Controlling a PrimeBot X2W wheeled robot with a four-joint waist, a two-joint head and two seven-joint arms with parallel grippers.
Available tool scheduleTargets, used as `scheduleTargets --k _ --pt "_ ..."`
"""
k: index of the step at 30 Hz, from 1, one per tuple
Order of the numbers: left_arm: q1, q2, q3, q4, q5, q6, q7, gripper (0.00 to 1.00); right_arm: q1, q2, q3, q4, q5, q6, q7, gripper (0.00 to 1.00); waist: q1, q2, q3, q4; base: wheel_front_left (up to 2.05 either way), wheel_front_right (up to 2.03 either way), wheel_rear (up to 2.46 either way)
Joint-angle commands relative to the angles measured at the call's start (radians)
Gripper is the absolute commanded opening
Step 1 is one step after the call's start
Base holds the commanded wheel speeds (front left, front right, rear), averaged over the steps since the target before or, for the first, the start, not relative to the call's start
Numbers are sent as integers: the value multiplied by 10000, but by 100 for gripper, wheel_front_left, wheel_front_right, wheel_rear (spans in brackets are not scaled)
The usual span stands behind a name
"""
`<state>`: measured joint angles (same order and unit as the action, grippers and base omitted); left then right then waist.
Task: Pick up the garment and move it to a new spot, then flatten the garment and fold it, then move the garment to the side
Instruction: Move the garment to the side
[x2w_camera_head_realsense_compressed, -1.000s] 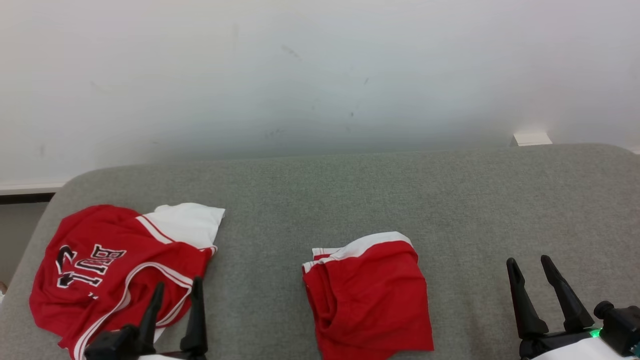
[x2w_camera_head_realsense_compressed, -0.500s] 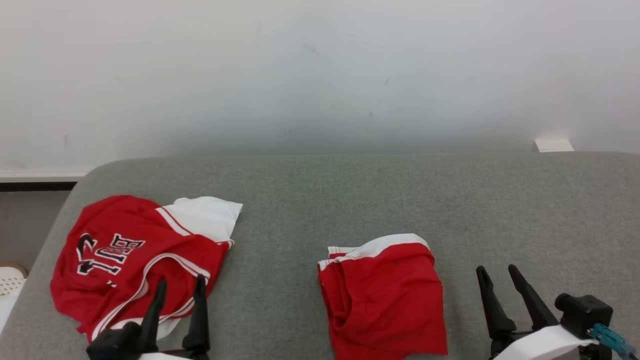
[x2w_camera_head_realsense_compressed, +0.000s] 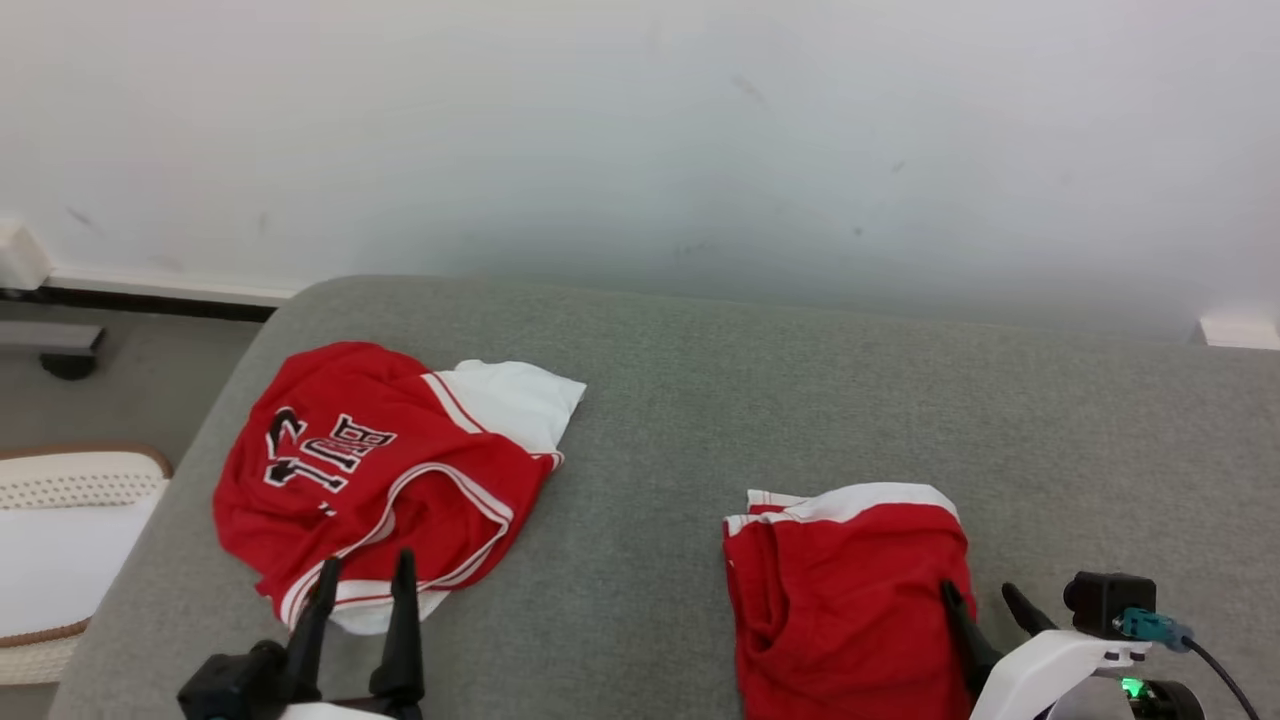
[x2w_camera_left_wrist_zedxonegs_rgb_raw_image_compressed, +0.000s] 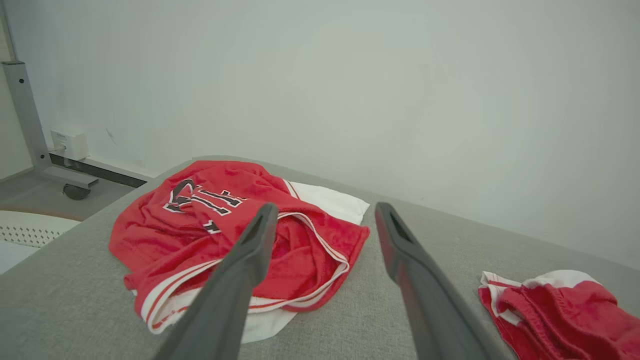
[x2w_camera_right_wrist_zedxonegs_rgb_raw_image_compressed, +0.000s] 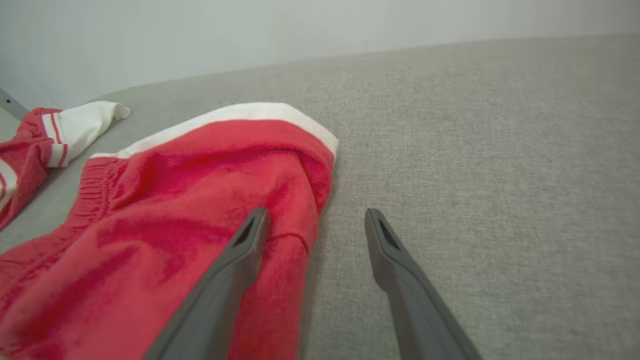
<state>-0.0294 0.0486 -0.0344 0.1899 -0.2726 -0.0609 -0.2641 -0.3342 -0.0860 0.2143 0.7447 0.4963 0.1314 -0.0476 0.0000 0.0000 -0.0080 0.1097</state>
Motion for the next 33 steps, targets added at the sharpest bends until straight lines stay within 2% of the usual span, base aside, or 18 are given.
scheduleTargets --k 1,11,12,13,14,25,33 --pt "13 36 41 17 -46 7 -2 100 -131 84 -84 262 -1 -16 160 100 0 0 12 272 0 0 0" --pt "51 35 35 37 -86 -9 -2 100 -189 292 -344 1783 161 -17 904 100 0 0 34 681 0 0 0" --pt "57 35 33 29 -86 -7 -2 100 -196 305 -321 1907 170 -17 937 52 0 0 39 695 0 0 0" --pt "65 36 41 24 -84 -5 -2 100 -213 312 -285 1987 188 -17 930 31 0 0 44 700 0 0 0" --pt "71 36 52 21 -77 -2 -2 100 -229 332 -245 2026 239 -17 918 0 0 0 48 696 0 0 0" --pt "40 35 81 -97 88 -20 -2 100 -770 268 64 1673 425 -20 -9 0 0 0 -50 180 0 0 0" --pt "-192 36 -530 -253 161 -153 -2 100 -1076 -175 214 1401 500 -21 -221 0 0 0 -102 -715 0 0 0"
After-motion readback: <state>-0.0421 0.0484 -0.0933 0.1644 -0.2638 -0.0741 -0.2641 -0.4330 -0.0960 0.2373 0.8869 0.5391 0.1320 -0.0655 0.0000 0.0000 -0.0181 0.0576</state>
